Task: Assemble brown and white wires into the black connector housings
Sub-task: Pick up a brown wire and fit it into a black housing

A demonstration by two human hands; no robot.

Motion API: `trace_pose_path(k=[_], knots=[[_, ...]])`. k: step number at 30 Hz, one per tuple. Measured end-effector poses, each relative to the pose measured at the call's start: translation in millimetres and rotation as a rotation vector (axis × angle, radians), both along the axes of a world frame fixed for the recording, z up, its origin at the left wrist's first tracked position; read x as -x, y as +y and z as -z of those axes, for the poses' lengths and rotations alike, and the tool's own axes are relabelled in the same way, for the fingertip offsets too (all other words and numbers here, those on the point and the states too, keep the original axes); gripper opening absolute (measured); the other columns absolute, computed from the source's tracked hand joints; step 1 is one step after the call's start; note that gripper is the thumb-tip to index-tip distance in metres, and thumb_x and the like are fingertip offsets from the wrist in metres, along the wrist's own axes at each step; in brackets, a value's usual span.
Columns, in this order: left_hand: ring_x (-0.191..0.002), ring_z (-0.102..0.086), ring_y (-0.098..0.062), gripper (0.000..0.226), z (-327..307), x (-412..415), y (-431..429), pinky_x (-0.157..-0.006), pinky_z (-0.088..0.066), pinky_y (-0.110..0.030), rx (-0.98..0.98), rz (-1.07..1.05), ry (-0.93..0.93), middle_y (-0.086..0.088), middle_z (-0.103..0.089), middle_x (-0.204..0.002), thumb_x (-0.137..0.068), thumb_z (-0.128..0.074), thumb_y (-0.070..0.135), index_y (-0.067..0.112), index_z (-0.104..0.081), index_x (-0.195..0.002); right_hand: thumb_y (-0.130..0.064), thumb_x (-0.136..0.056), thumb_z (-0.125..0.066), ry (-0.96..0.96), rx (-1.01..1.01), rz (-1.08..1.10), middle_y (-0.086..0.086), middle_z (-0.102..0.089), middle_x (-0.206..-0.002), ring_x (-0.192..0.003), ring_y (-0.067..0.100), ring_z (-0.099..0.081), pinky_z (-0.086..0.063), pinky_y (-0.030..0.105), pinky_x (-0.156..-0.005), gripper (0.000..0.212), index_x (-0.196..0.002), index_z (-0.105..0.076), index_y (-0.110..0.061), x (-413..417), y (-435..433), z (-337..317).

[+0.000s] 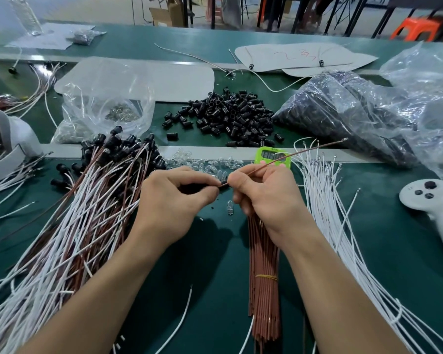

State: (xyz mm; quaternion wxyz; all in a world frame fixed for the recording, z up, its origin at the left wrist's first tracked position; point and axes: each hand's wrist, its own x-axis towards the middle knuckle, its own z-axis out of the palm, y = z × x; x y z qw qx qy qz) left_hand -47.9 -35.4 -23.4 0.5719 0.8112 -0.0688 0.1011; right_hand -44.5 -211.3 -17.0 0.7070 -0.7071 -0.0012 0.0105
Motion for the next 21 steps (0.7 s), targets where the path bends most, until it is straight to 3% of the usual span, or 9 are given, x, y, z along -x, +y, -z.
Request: trace_pose_path(k=[4, 10, 14, 21], knots=[[-0.077, -0.071, -0.013, 0.026, -2.5, 0.2, 0.5, -0.079, -0.059, -0.032, 0.150, 0.031, 0.125, -0.001, -0.077, -0.080, -0.076, -0.086, 0.006, 0.032, -0.083, -0.078, -0.007, -0.095, -0.071, 0.000, -0.052, -0.035, 0.006, -0.064, -0.055, -0.036, 0.014, -0.045, -0.037, 0.018, -0.040, 0.026, -0.070, -0.068, -0.014, -0.5, -1.2, 0.8], [-0.067, -0.067, -0.004, 0.028, -6.1, 1.6, -3.7, -0.069, -0.053, -0.015, 0.296, 0.031, 0.192, 0.002, -0.076, -0.070, -0.075, -0.082, -0.002, 0.026, -0.083, -0.073, -0.006, -0.096, -0.069, 0.048, -0.173, -0.084, 0.007, -0.062, -0.056, -0.039, 0.015, -0.045, -0.037, 0.019, -0.039, 0.029, -0.069, -0.071, -0.016, 0.7, 0.6, -1.6], [-0.062, -0.066, -0.005, 0.023, -7.4, 1.7, -5.2, -0.065, -0.051, -0.013, 0.367, 0.009, 0.201, 0.001, -0.075, -0.067, -0.075, -0.082, -0.005, 0.018, -0.082, -0.071, -0.004, -0.098, -0.066, 0.070, -0.249, -0.075, 0.006, -0.062, -0.056, -0.039, 0.013, -0.044, -0.038, 0.018, -0.040, 0.021, -0.077, -0.069, -0.007, 2.5, 5.1, -2.7], [-0.069, -0.071, -0.006, 0.028, -8.2, 3.1, -5.3, -0.069, -0.054, -0.014, 0.380, 0.014, 0.170, -0.001, -0.079, -0.078, -0.071, -0.086, -0.002, 0.023, -0.083, -0.082, -0.006, -0.095, -0.071, -0.068, -0.109, 0.156, 0.006, -0.065, -0.056, -0.037, 0.015, -0.045, -0.039, 0.022, -0.040, 0.020, -0.075, -0.069, -0.011, 2.1, 6.8, -0.1]])
